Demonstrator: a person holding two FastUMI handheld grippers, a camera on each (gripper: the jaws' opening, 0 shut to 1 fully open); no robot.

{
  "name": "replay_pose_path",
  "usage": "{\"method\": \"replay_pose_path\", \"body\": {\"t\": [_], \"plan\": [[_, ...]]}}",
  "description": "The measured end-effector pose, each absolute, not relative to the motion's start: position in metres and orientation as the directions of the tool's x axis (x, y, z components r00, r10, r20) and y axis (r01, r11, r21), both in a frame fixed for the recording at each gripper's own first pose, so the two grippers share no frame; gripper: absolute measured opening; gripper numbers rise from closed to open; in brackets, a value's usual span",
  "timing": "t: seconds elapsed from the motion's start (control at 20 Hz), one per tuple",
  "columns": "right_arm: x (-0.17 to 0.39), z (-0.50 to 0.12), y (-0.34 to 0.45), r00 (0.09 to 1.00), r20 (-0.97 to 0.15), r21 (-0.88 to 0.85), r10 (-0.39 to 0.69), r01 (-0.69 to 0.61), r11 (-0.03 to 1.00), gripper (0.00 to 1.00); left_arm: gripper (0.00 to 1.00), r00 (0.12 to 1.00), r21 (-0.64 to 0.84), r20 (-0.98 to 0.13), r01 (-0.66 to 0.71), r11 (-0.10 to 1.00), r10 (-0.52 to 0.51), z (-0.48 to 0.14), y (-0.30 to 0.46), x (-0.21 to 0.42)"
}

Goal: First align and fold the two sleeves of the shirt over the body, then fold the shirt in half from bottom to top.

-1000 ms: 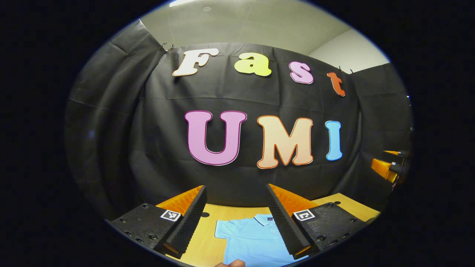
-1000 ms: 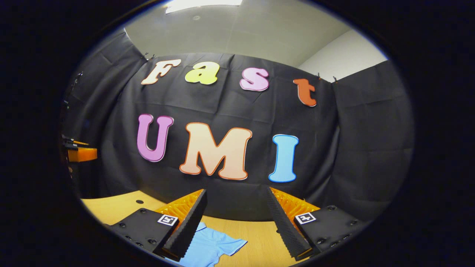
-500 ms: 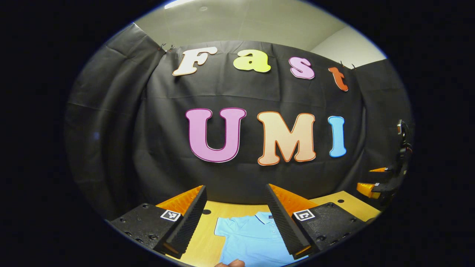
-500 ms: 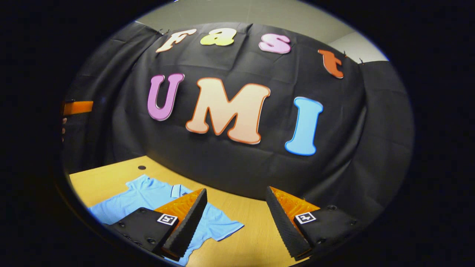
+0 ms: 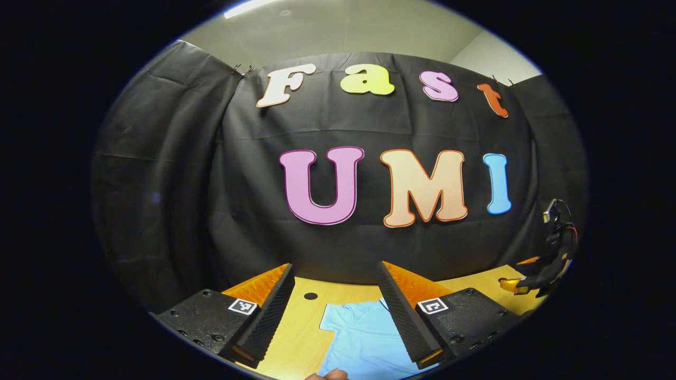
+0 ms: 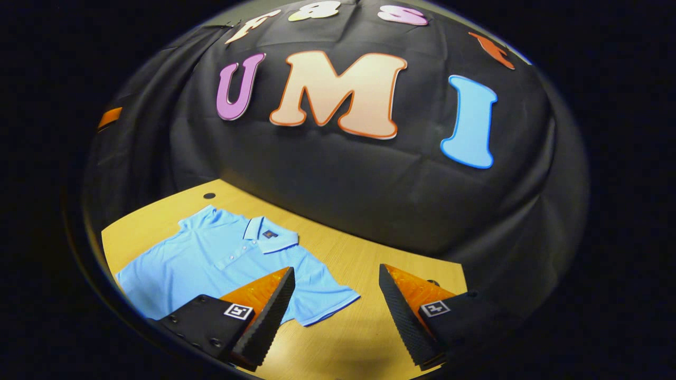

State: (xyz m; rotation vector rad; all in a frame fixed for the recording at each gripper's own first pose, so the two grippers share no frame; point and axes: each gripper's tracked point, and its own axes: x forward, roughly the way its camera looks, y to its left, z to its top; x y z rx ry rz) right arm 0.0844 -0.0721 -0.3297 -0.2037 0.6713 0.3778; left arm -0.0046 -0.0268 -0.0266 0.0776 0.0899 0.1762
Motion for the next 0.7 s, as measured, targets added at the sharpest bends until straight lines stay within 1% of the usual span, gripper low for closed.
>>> {"method": "replay_pose_path", "body": {"t": [0.2, 0.25, 0.4, 0.7], "plan": [[0.083, -0.386, -0.072, 0.625, -0.721, -0.024, 0.301, -0.456, 0.890, 1.00, 0.94, 0.969, 0.097, -0.120, -0.203, 0.974, 0.214, -0.041, -0.027, -0.003], [0.081, -0.402, -0.072, 0.597, -0.743, -0.012, 0.302, -0.463, 0.886, 0.99, 0.94, 0.966, 0.100, -0.133, -0.209, 0.973, 0.221, -0.045, -0.028, -0.002], [0.073, -0.449, -0.068, 0.516, -0.802, 0.029, 0.302, -0.472, 0.881, 1.00, 0.94, 0.957, 0.108, -0.161, -0.226, 0.968, 0.241, -0.056, -0.029, 0.000], [0.066, -0.502, -0.064, 0.428, -0.851, 0.075, 0.303, -0.473, 0.878, 0.99, 0.94, 0.948, 0.129, -0.192, -0.232, 0.964, 0.254, -0.067, -0.034, 0.008]]}}
